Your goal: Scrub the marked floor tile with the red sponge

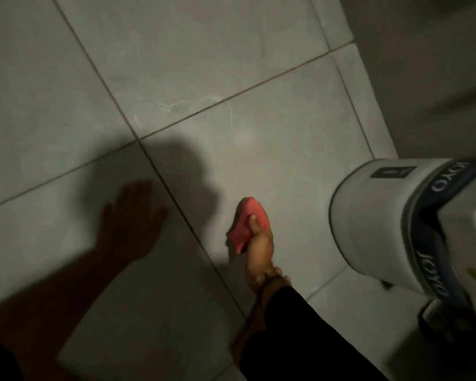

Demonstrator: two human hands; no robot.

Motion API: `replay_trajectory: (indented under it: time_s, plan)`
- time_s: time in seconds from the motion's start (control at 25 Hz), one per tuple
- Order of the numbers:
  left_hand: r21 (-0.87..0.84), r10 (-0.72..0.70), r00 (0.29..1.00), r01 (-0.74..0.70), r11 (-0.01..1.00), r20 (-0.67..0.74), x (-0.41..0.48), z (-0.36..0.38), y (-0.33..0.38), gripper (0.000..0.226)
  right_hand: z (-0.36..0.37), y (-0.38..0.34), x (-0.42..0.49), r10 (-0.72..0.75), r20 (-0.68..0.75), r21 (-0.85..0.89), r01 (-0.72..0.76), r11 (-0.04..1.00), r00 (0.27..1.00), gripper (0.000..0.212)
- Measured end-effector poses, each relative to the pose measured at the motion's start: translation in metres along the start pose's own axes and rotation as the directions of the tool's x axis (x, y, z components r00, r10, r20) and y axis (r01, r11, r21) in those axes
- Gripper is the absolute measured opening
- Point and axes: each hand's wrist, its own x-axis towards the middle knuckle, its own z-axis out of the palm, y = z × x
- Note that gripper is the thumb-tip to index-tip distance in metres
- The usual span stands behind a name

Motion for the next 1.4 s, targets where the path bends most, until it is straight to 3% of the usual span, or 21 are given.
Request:
replay_trajectory:
  time_s: [0.08, 0.16, 0.2, 0.24, 0.32, 0.44, 0.56, 0.72, 0.88, 1.0, 1.12, 1.28, 1.4]
  plan:
    - [-0.331, 0.013, 0.978, 0.057, 0.942, 0.206, -0.035, -0.023, 0.068, 0.087, -0.018, -0.039, -0.047, 0.154, 0.046, 0.201, -0.16, 0.966, 0.987, 0.051]
    - [-0.667, 0.095, 0.919, 0.204, 0.717, 0.384, -0.071, -0.054, 0.147, 0.102, -0.043, -0.089, -0.101, 0.163, 0.12, 0.318, -0.193, 0.928, 0.979, 0.051]
    - [-0.743, 0.123, 0.896, 0.269, 0.613, 0.426, -0.085, -0.066, 0.184, 0.1, -0.062, -0.113, -0.127, 0.151, 0.189, 0.393, -0.216, 0.894, 0.97, 0.052]
    - [-0.754, 0.137, 0.876, 0.308, 0.581, 0.463, -0.098, -0.076, 0.219, 0.076, -0.086, -0.135, -0.149, 0.154, 0.199, 0.438, -0.228, 0.87, 0.968, 0.051]
    - [-0.717, 0.231, 0.845, 0.23, 0.658, 0.482, -0.12, -0.094, 0.283, 0.03, -0.133, -0.176, -0.178, 0.16, 0.162, 0.472, -0.219, 0.854, 0.974, 0.052]
    - [-0.622, 0.399, 0.786, -0.023, 0.783, 0.473, -0.146, -0.11, 0.374, 0.038, -0.211, -0.224, -0.197, 0.156, -0.002, 0.513, -0.133, 0.848, 0.988, 0.054]
    - [-0.505, 0.477, 0.734, -0.211, 0.837, 0.484, -0.16, -0.111, 0.472, 0.049, -0.278, -0.267, -0.193, 0.099, -0.164, 0.581, 0.015, 0.814, 0.982, 0.043]
    - [-0.292, 0.448, 0.8, -0.353, 0.889, 0.399, -0.143, -0.074, 0.571, 0.053, -0.343, -0.286, -0.125, 0.185, -0.345, 0.518, 0.022, 0.855, 0.92, 0.043]
    - [0.026, 0.331, 0.883, -0.359, 0.933, 0.332, -0.125, 0.013, 0.619, 0.039, -0.398, -0.253, -0.046, 0.226, -0.389, 0.247, -0.135, 0.96, 0.893, 0.032]
    - [0.235, 0.348, 0.905, -0.403, 0.884, 0.244, -0.106, 0.029, 0.609, 0.037, -0.391, -0.239, -0.02, 0.237, -0.41, 0.14, -0.196, 0.97, 0.881, 0.041]
    - [0.389, 0.509, 0.837, -0.545, 0.743, 0.2, -0.091, 0.026, 0.61, 0.043, -0.383, -0.251, -0.006, 0.139, -0.536, -0.062, -0.203, 0.977, 0.833, 0.042]
    - [0.477, 0.58, 0.772, -0.625, 0.618, 0.261, -0.112, 0.022, 0.608, 0.056, -0.378, -0.255, -0.01, 0.028, -0.622, -0.213, -0.204, 0.956, 0.783, 0.045]
    - [0.402, 0.634, 0.744, -0.657, 0.638, 0.211, -0.13, -0.012, 0.603, 0.055, -0.366, -0.278, -0.04, -0.045, -0.631, -0.206, -0.111, 0.972, 0.774, 0.042]
